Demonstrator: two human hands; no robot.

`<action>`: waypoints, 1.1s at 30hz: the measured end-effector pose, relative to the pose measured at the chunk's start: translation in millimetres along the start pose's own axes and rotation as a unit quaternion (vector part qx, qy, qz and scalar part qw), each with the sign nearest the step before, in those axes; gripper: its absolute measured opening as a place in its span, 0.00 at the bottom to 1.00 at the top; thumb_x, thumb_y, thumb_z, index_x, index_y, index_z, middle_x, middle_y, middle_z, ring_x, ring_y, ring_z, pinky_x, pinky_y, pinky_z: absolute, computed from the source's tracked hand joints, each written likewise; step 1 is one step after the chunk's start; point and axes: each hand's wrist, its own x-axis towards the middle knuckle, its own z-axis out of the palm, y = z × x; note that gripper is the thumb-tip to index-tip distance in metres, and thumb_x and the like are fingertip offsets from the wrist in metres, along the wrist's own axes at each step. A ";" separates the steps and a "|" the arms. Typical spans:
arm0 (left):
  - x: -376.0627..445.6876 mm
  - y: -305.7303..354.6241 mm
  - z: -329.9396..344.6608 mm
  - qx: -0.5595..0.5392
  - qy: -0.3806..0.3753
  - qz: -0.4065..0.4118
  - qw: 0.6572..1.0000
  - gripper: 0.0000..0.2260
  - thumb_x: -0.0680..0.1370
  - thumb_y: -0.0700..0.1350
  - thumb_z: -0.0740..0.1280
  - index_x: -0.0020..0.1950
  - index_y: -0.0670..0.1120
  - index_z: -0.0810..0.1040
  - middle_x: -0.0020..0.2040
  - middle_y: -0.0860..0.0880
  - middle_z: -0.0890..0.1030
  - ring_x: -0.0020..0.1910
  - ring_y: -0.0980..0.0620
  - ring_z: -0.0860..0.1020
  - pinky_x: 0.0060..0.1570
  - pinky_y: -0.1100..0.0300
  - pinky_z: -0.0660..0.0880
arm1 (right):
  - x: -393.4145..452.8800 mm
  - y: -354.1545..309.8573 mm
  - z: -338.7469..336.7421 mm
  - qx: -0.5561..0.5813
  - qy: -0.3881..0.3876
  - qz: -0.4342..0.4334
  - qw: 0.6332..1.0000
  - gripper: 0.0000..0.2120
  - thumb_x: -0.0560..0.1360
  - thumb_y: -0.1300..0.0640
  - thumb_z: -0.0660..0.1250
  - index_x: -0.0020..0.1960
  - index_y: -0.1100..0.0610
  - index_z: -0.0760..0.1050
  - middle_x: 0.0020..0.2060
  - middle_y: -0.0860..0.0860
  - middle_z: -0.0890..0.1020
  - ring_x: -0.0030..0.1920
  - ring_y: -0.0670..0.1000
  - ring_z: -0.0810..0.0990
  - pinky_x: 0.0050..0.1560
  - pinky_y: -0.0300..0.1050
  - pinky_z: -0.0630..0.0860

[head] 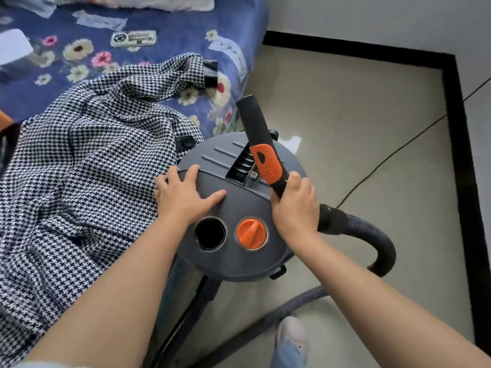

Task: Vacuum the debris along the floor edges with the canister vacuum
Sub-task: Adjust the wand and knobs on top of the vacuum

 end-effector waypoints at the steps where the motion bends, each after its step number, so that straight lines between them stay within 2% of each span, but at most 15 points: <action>1: -5.0 -0.1 2.0 -0.005 0.006 0.001 1.000 0.37 0.70 0.68 0.62 0.74 0.53 0.58 0.72 0.42 0.57 0.68 0.38 0.56 0.68 0.48 0.57 | -2.1 -0.4 0.2 -0.007 0.011 0.003 1.000 0.22 0.79 0.50 0.58 0.67 0.62 0.60 0.58 0.60 0.70 0.58 0.60 0.69 0.59 0.52 0.67; 8: -67.1 -5.9 34.1 -0.060 0.006 0.004 0.998 0.41 0.68 0.68 0.64 0.74 0.53 0.54 0.72 0.42 0.53 0.71 0.40 0.52 0.68 0.41 0.55 | -30.1 4.2 3.0 -0.037 0.053 0.015 0.998 0.20 0.77 0.53 0.60 0.64 0.61 0.64 0.57 0.60 0.72 0.58 0.61 0.71 0.57 0.54 0.67; 13: -100.1 -19.1 47.0 -0.079 0.010 0.009 0.997 0.41 0.68 0.66 0.66 0.75 0.53 0.53 0.73 0.43 0.52 0.72 0.41 0.51 0.69 0.43 0.52 | -58.6 17.9 -1.9 -0.001 0.051 0.026 0.998 0.17 0.73 0.52 0.65 0.57 0.60 0.68 0.53 0.58 0.75 0.55 0.61 0.73 0.51 0.51 0.69; 23: -166.5 -54.0 61.1 -0.065 -0.001 0.037 0.997 0.41 0.67 0.63 0.69 0.74 0.54 0.55 0.73 0.45 0.54 0.72 0.43 0.52 0.69 0.44 0.55 | -144.8 32.3 11.0 0.001 0.036 0.009 0.999 0.17 0.73 0.50 0.66 0.56 0.59 0.69 0.51 0.56 0.76 0.52 0.59 0.75 0.50 0.49 0.71; 27: -200.7 -65.8 66.7 -0.036 -0.013 0.045 0.998 0.41 0.68 0.65 0.68 0.74 0.53 0.53 0.73 0.44 0.53 0.71 0.42 0.53 0.67 0.43 0.59 | -183.6 38.3 14.5 -0.004 0.037 0.009 0.999 0.18 0.73 0.49 0.66 0.56 0.60 0.69 0.50 0.56 0.76 0.51 0.58 0.74 0.48 0.49 0.70; 33: -253.5 -73.4 82.0 -0.042 -0.028 0.035 0.998 0.41 0.69 0.65 0.66 0.75 0.53 0.51 0.73 0.44 0.51 0.72 0.41 0.51 0.67 0.42 0.57 | -230.3 50.3 16.9 0.002 0.044 0.022 0.999 0.17 0.73 0.51 0.66 0.55 0.61 0.69 0.50 0.58 0.76 0.51 0.59 0.74 0.46 0.48 0.70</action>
